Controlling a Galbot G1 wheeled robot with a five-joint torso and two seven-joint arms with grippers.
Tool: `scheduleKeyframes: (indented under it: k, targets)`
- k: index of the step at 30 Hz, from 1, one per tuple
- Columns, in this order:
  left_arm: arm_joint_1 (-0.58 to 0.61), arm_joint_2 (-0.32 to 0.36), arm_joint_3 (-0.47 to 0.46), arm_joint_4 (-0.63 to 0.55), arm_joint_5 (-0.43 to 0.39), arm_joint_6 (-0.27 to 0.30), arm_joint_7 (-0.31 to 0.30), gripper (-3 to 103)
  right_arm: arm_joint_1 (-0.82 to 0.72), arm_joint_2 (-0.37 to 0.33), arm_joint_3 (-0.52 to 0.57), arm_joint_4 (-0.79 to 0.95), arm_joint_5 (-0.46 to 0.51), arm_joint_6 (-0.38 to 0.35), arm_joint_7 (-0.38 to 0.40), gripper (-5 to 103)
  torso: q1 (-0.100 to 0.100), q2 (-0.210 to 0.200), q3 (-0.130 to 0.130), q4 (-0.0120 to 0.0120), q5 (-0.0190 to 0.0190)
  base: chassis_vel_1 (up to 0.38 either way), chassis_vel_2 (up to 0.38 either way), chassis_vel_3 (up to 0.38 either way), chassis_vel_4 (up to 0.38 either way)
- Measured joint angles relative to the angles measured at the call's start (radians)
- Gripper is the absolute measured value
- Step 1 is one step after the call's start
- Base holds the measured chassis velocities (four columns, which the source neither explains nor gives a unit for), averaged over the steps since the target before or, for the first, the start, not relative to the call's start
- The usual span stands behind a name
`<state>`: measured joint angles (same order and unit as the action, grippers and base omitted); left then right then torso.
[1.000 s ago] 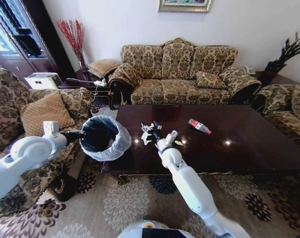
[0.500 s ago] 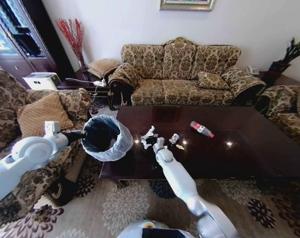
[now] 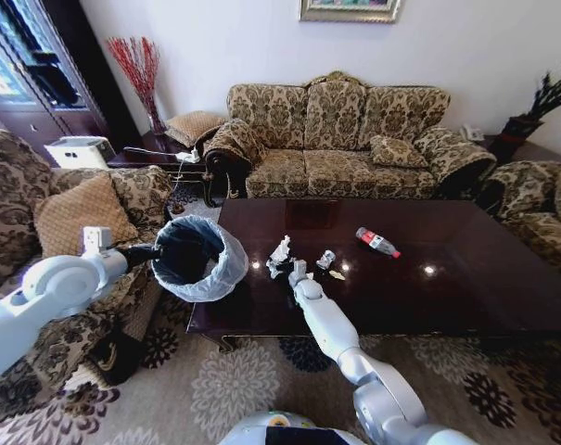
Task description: Move to the front of the table and place the trash on the table into the trash bin.
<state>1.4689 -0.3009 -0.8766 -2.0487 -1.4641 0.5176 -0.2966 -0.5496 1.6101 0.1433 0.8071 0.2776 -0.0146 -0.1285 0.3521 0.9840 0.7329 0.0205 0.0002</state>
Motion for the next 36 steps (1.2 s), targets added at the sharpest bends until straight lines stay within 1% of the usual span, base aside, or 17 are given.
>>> scheduleKeyframes:
  k: [1, 3, 4, 6, 8, 9, 13, 15, 16, 17, 18, 19, 20, 27, 31, 35, 36]
  targets:
    - [0.0, 0.0, 0.0, 0.0, 0.0, 0.0, 0.0, 0, 0.0, 0.0, 0.0, 0.0, 0.0, 0.0, 0.0, 71, 0.0, 0.0, 0.0, 0.0, 0.0, 0.0, 0.0, 0.0, 0.0]
    - [0.0, 0.0, 0.0, 0.0, 0.0, 0.0, 0.0, 0, -0.008, 0.0, -0.005, 0.017, 0.004, -0.008, -0.001, 66, 0.0, 0.0, 0.0, 0.0002, 0.0, 0.0, 0.0, 0.0, 0.0]
    - [0.0, 0.0, 0.0, 0.0, 0.0, -0.001, 0.0, 0, -0.014, 0.0, -0.011, 0.033, 0.007, -0.018, -0.001, 56, 0.0, 0.0, 0.0, 0.0004, -0.0001, 0.0, 0.0, 0.0, 0.0]
    - [0.0, 0.001, 0.0, 0.0, 0.0, -0.001, 0.001, 0, -0.018, -0.001, -0.015, 0.045, 0.01, -0.026, -0.001, 56, 0.0, 0.0, 0.0, 0.0004, -0.0001, 0.0, 0.0, 0.0, 0.0]
    - [-0.001, 0.002, 0.0, 0.0, 0.0, -0.002, 0.001, 0, -0.025, -0.001, -0.02, 0.06, 0.013, -0.033, -0.001, 44, 0.0, 0.0, 0.0, 0.0003, -0.0001, 0.0, 0.0, 0.0, 0.0]
    - [-0.001, 0.002, 0.0, 0.0, 0.0, -0.002, 0.001, 0, -0.025, -0.001, -0.02, 0.06, 0.013, -0.033, -0.001, 44, 0.0, 0.0, 0.0, 0.0003, -0.0001, 0.0, 0.0, 0.0, 0.0]
    - [-0.002, 0.004, 0.0, 0.0, 0.0, -0.004, 0.003, 0, -0.037, -0.006, -0.027, 0.09, 0.02, -0.048, -0.001, 23, 0.0, 0.0, 0.0, 0.0002, -0.0001, 0.0, 0.0, 0.0, 0.0]
    - [-0.002, 0.004, 0.0, 0.0, 0.0, -0.005, 0.003, 0, -0.038, -0.007, -0.028, 0.093, 0.021, -0.05, 0.0, 23, 0.0, 0.0, 0.0, 0.0002, -0.0001, 0.0, 0.0, 0.0, 0.0]
    - [-0.002, 0.003, 0.0, -0.001, 0.0, -0.005, 0.003, 0, -0.041, -0.01, -0.029, 0.096, 0.023, -0.054, 0.0, 13, 0.0, 0.0, 0.0, 0.0002, -0.0001, 0.0, 0.0, 0.0, 0.0]
    - [-0.001, 0.002, 0.0, -0.001, 0.0, -0.005, 0.003, 0, -0.041, -0.011, -0.029, 0.097, 0.023, -0.056, 0.0, 13, 0.0, 0.0, 0.0, 0.0002, -0.0001, 0.0, 0.0, 0.0, 0.0]
    - [-0.001, 0.002, 0.0, -0.003, 0.0, -0.006, 0.003, 0, -0.042, -0.012, -0.03, 0.099, 0.025, -0.058, 0.001, 7, 0.0, 0.0, 0.0, 0.0003, -0.0001, 0.0, 0.0, 0.0, 0.0]
    - [-0.001, 0.002, 0.0, -0.003, 0.0, -0.006, 0.003, 0, -0.042, -0.012, -0.03, 0.099, 0.025, -0.058, 0.001, 7, 0.0, 0.0, 0.0, 0.0003, -0.0001, 0.0, 0.0, 0.0, 0.0]
    - [0.0, 0.002, 0.0, -0.003, 0.0, -0.006, 0.003, 0, -0.043, -0.013, -0.03, 0.101, 0.026, -0.06, 0.001, 3, 0.0, 0.0, 0.0, 0.0003, -0.0001, 0.0, 0.0, 0.0, 0.0]
    - [0.0, 0.004, 0.0, -0.003, 0.0, -0.007, 0.003, 0, -0.058, -0.031, -0.035, 0.146, 0.057, -0.079, 0.013, 0, 0.0, 0.0, 0.0, 0.0003, -0.0001, 0.0, 0.0, 0.0, 0.0]
    - [0.0, 0.008, 0.0, 0.0, -0.001, -0.007, 0.003, 0, -0.082, -0.056, -0.036, 0.233, 0.091, -0.077, 0.022, 0, 0.0, 0.0, 0.0, 0.0003, -0.0001, 0.0, 0.0, 0.0, 0.0]
    - [-0.001, 0.016, -0.001, 0.011, -0.002, -0.007, 0.003, 0, -0.132, -0.116, -0.029, 0.459, 0.121, -0.038, 0.042, 0, 0.0, 0.0, 0.0, 0.0002, -0.0006, 0.0, 0.0, 0.0, 0.0]
    - [-0.001, 0.016, -0.001, 0.011, -0.002, -0.007, 0.003, 0, -0.132, -0.116, -0.029, 0.459, 0.121, -0.038, 0.042, 0, 0.0, 0.0, 0.0, 0.0002, -0.0006, 0.0, 0.0, 0.0, 0.0]
